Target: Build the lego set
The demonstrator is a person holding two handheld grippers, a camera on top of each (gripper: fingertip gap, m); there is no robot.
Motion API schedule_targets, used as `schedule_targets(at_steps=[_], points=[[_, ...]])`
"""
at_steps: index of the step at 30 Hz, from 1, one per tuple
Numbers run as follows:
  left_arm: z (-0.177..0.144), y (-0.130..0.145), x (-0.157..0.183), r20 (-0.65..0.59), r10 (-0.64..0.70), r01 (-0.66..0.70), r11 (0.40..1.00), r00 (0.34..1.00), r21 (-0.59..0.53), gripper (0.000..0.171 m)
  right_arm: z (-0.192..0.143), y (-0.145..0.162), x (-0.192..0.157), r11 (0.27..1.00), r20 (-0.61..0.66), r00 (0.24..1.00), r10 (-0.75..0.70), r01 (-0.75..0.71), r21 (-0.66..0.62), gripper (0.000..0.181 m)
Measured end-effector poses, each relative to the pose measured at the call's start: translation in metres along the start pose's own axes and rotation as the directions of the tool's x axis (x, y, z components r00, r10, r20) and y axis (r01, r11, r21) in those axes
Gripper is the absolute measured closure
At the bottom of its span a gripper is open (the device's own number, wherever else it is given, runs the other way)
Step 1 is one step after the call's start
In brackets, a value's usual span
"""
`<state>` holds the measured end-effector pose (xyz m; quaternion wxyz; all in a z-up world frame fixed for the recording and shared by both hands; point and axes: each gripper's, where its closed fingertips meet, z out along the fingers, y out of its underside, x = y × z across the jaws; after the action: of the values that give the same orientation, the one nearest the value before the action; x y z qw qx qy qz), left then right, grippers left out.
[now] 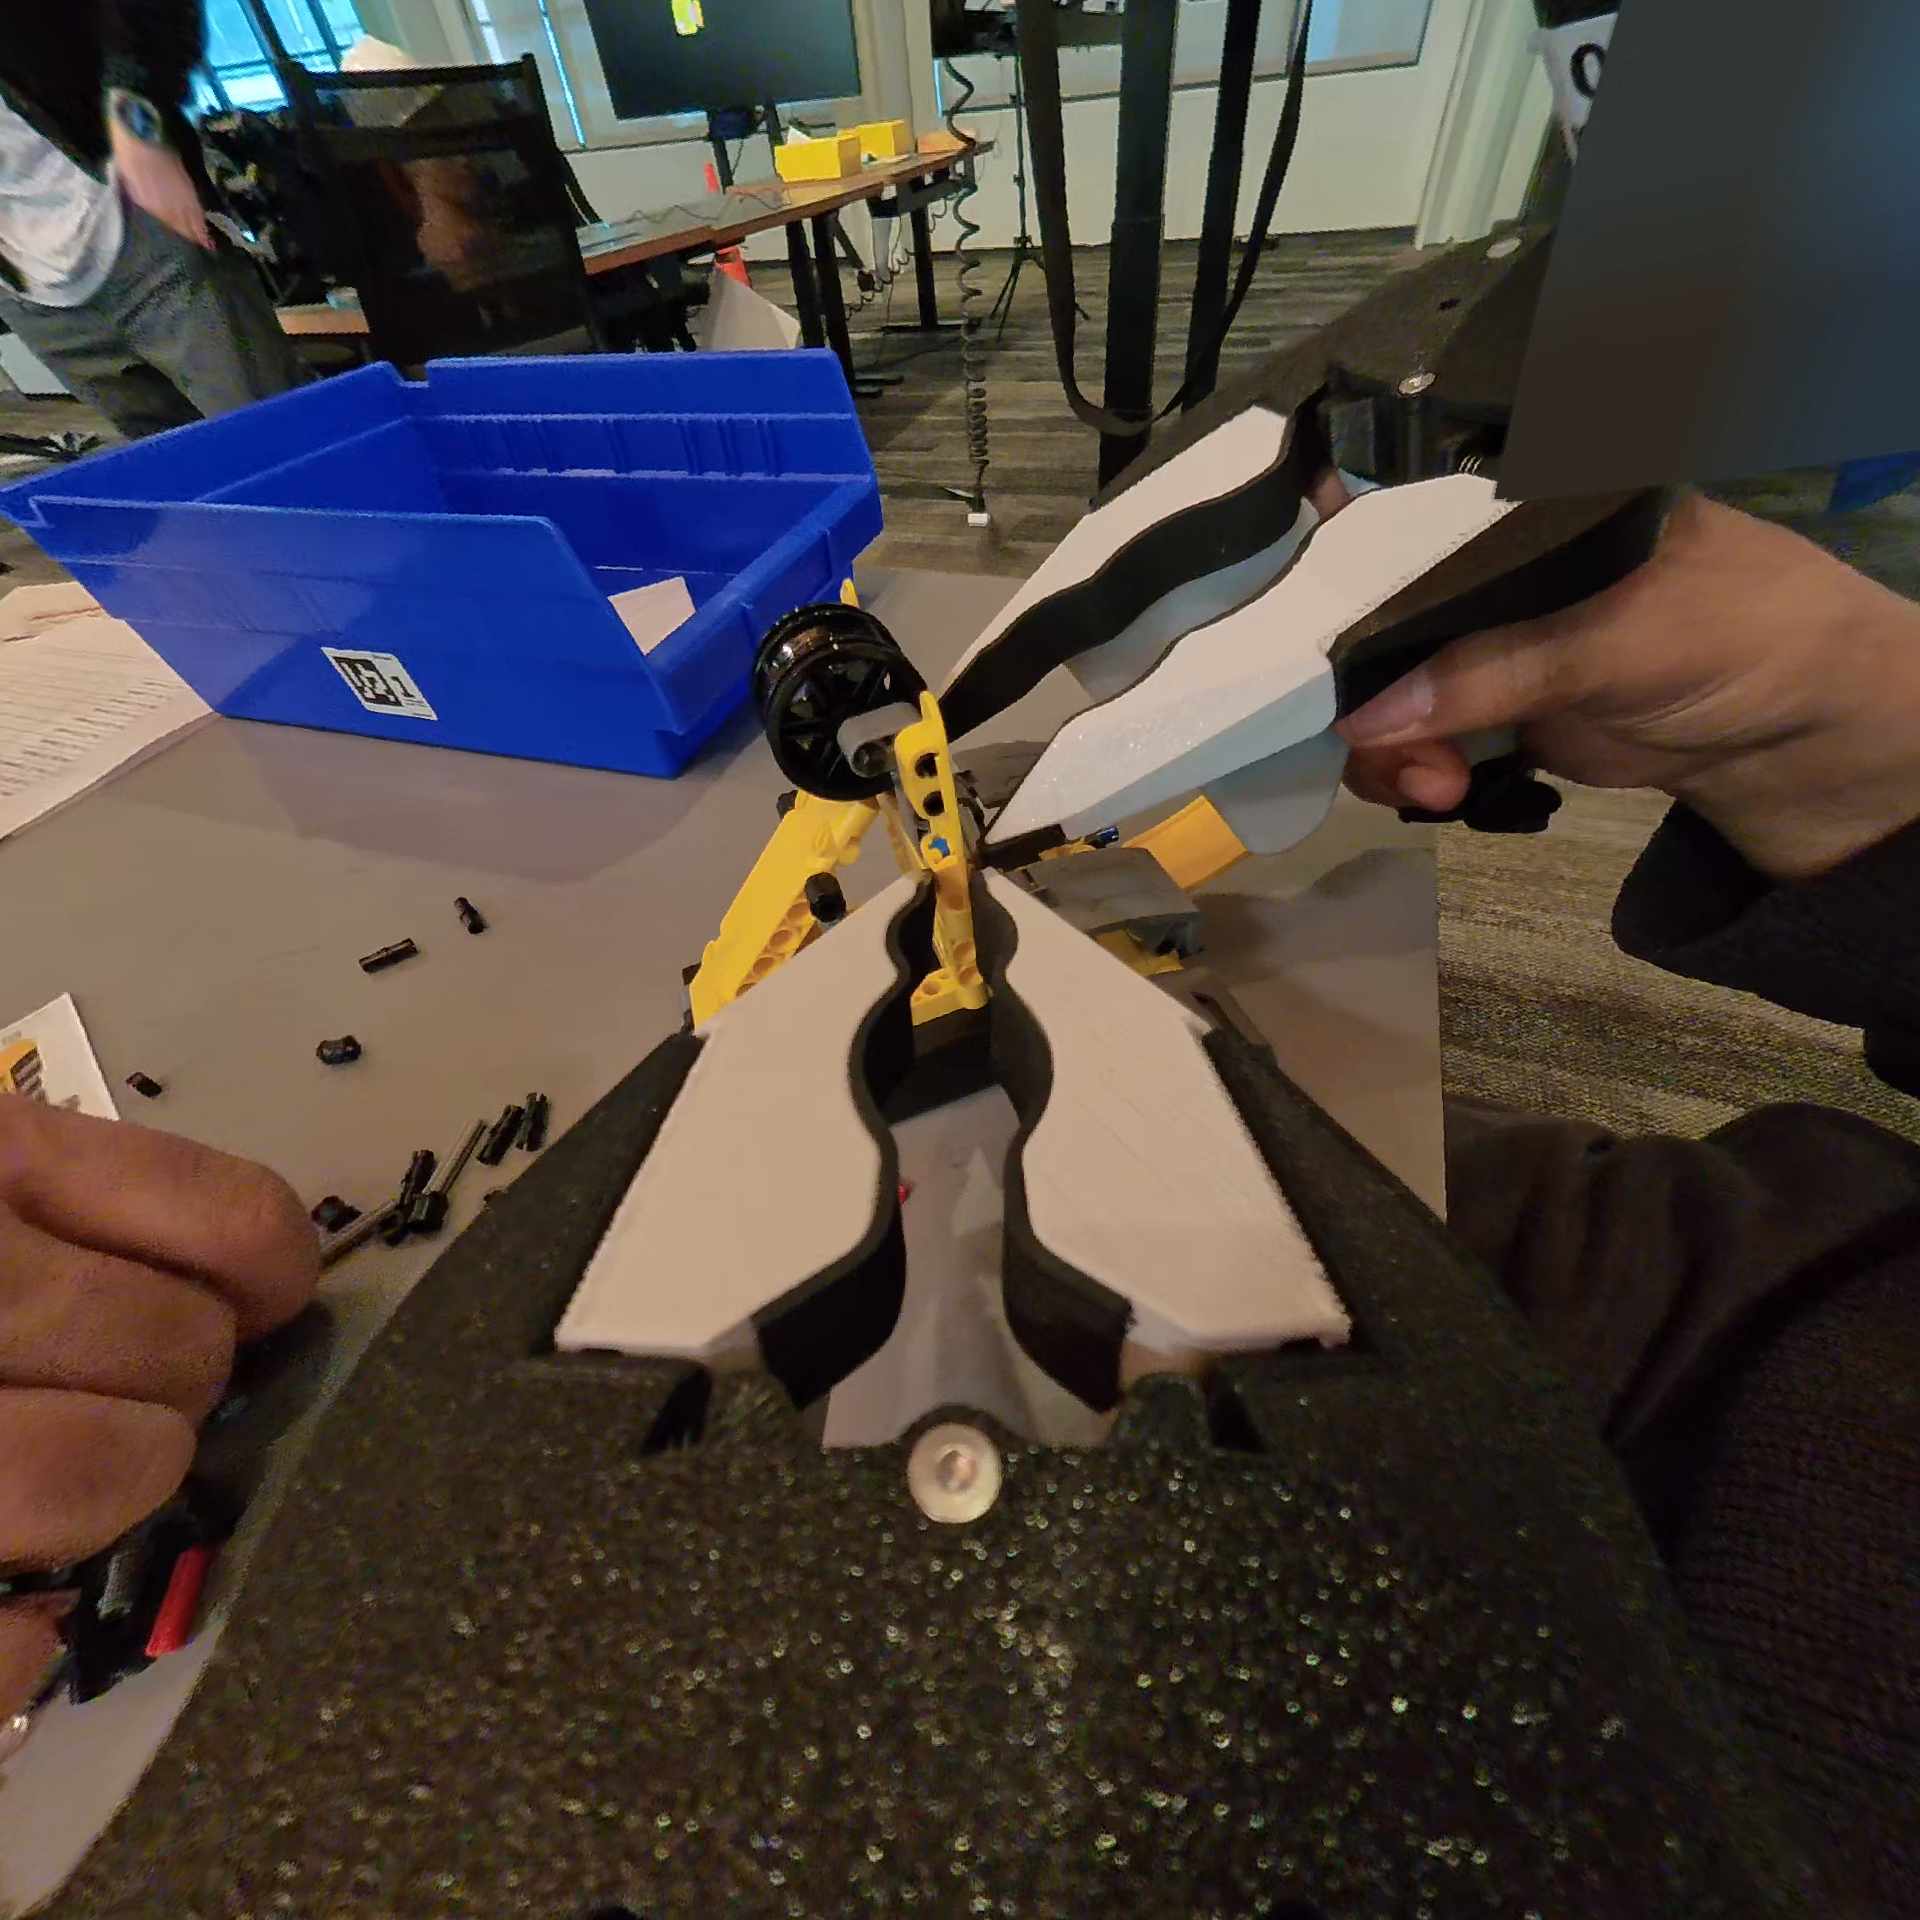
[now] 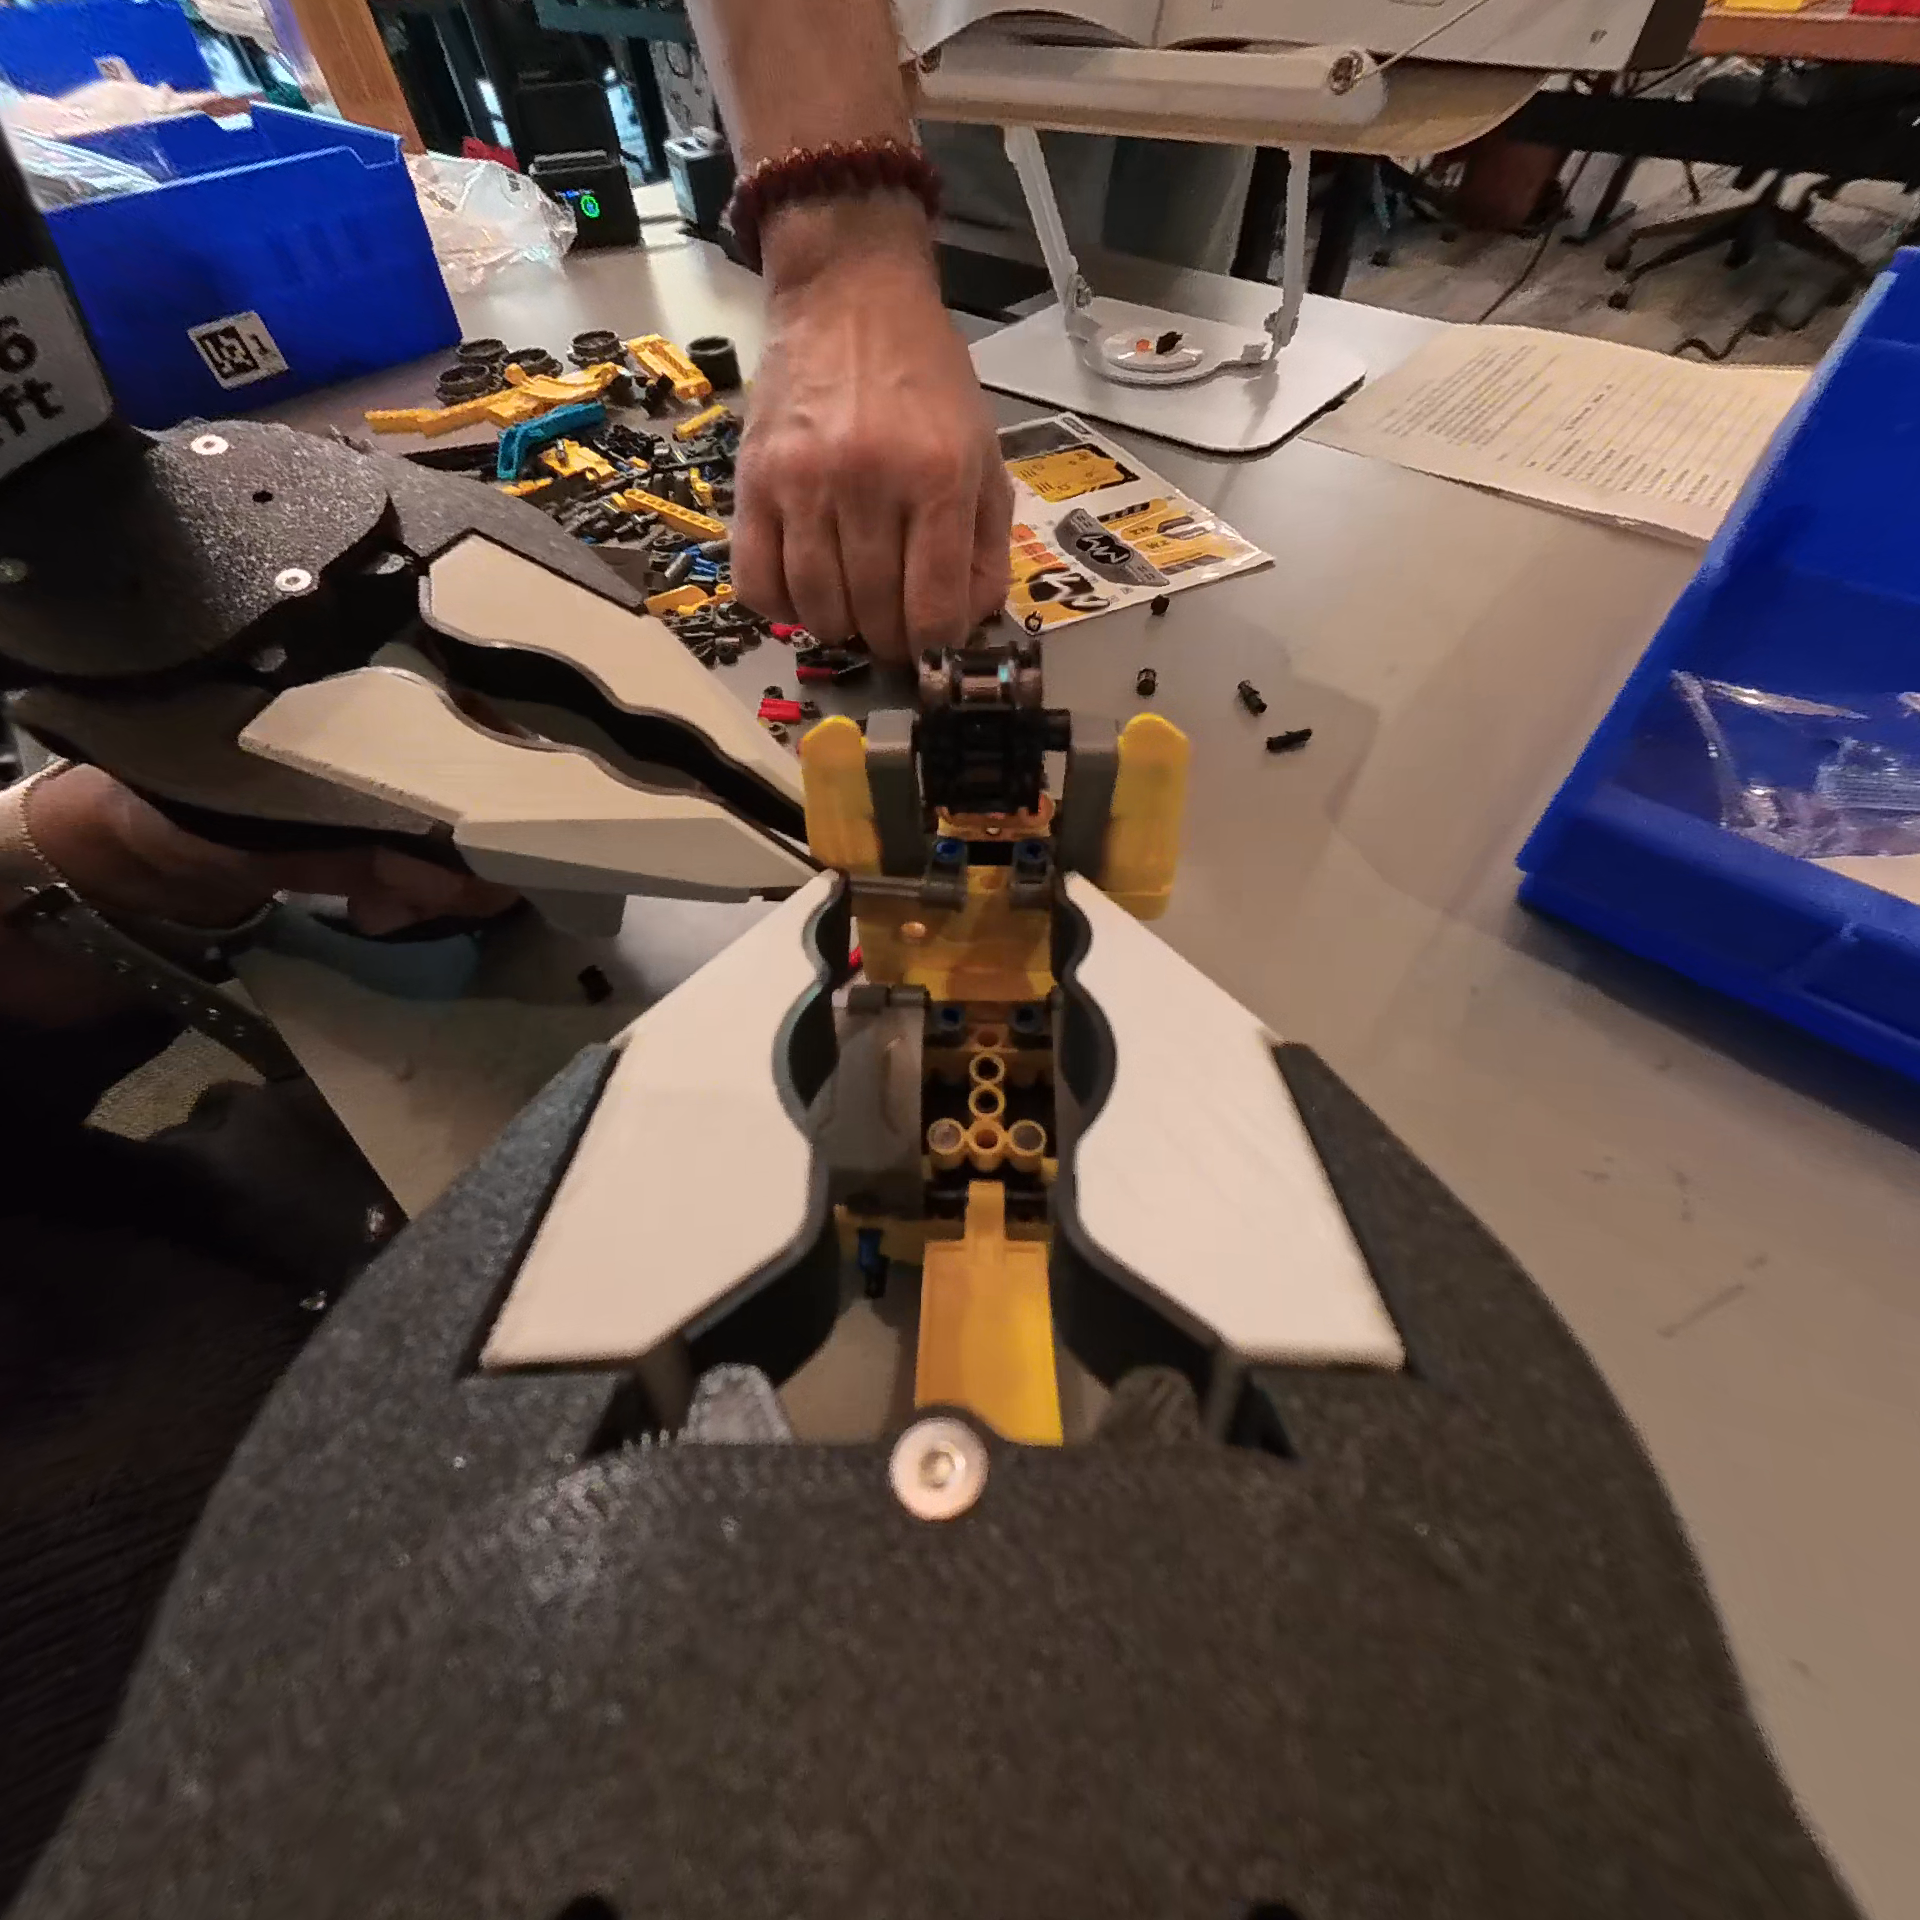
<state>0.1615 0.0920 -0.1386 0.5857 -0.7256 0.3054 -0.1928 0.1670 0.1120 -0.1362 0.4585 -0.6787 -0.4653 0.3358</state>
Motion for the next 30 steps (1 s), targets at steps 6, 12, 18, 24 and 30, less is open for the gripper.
schedule_targets(at_steps=[6, 12, 18, 24, 30], points=[[0.000, 0.000, 0.000, 0.001, 0.002, -0.002, 1.000, 1.000, 0.001, 0.166, -0.002, 0.000, 0.002, 1.000, 0.010, 1.000, -0.011, 0.011, 0.006, 0.162], [0.000, 0.000, 0.001, -0.002, 0.005, -0.005, 1.000, 1.000, 0.000, 0.166, -0.004, -0.001, 0.004, 0.998, -0.020, 0.997, -0.068, 0.068, 0.004, 0.159], [0.000, 0.000, 0.001, -0.005, 0.002, -0.002, 1.000, 1.000, 0.001, 0.166, -0.007, -0.008, 0.008, 0.998, -0.035, 0.999, -0.032, 0.034, 0.050, 0.154], [0.000, 0.000, 0.001, -0.004, 0.006, -0.006, 1.000, 1.000, 0.002, 0.166, -0.005, -0.001, 0.020, 0.998, -0.048, 0.998, 0.046, -0.044, 0.034, 0.158], [0.000, 0.000, 0.001, -0.003, 0.009, -0.009, 1.000, 1.000, 0.002, 0.166, -0.004, -0.001, 0.022, 1.000, -0.089, 0.996, -0.010, 0.011, 0.013, 0.158]])
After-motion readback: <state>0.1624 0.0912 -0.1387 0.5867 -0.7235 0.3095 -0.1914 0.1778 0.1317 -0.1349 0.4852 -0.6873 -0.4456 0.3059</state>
